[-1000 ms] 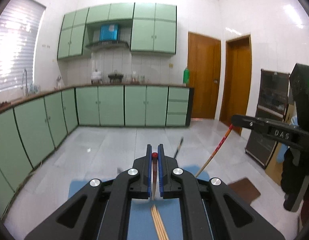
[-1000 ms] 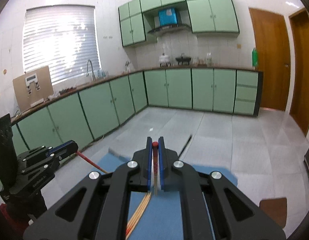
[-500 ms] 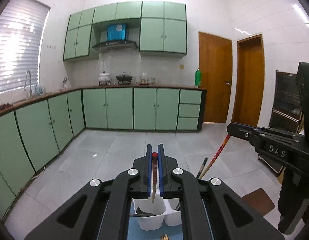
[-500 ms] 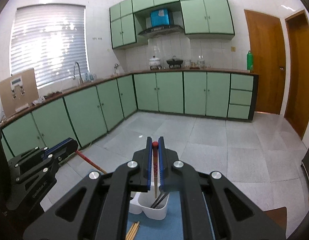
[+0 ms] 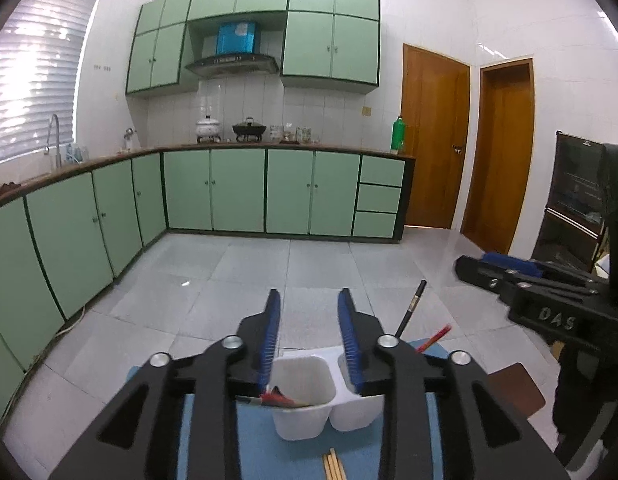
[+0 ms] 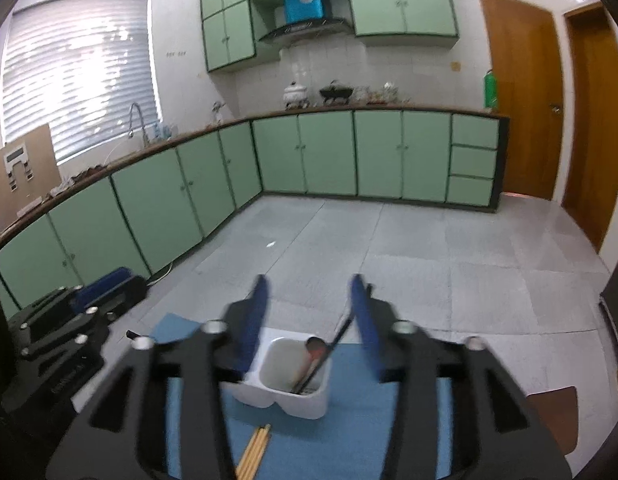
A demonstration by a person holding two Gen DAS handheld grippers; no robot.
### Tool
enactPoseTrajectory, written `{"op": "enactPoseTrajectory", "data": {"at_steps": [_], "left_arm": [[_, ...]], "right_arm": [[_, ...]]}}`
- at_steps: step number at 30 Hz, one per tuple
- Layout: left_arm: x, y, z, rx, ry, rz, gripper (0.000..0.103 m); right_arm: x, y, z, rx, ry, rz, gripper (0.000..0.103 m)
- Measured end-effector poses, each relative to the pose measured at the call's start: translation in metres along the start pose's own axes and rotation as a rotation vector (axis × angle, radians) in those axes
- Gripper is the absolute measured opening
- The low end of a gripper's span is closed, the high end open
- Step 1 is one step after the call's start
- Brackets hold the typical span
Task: Organize utensils
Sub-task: 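Move both open tools back from the cups toward the remaining chopsticks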
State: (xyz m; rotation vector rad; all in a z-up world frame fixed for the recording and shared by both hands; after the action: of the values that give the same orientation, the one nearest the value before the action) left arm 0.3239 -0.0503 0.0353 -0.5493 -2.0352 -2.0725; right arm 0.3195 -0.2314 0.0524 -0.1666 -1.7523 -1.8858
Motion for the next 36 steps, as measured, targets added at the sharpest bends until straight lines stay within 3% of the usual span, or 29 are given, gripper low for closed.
{"op": "enactPoseTrajectory", "data": {"at_steps": [6,11,15,21,25,36], "left_arm": [[0.045,-0.019,0.006,0.0,0.032,-0.04,0.059],[0.076,-0.065,0.012,0.014,0.06,-0.018,0.07],[0.088,-0.113,0.016,0.012,0.1,0.049,0.077],[0.087,-0.189,0.024,0.007,0.124,0.207,0.077],[0.083,-0.223,0.027,-0.003,0.145,0.287,0.077],[0.085,-0.264,0.04,-0.009,0.184,0.39,0.077]], "right_arm": [[0.048,-0.034,-0.004,0.031,-0.062,-0.046,0.074],[0.077,-0.088,-0.001,0.037,-0.08,-0.041,0.089],[0.083,-0.137,0.002,-0.013,-0.073,0.019,0.09],[0.081,-0.212,0.017,-0.072,-0.081,0.134,0.091],[0.076,-0.244,0.028,-0.089,-0.078,0.197,0.091],[0.064,-0.286,0.061,-0.086,-0.046,0.325,0.091]]}}
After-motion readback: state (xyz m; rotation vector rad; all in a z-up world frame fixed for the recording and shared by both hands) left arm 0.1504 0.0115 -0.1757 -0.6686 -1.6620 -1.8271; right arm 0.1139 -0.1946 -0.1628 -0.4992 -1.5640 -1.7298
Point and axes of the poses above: each gripper's, at about its wrist camera, not at the fingertips, and x roughly against the way its jaws point, z to its left, y to its top, the point moved 1 cm from there along -x, roughly the way its jaws point, and after that the axes turned 7 degrees about y, right-handed, at the moved point
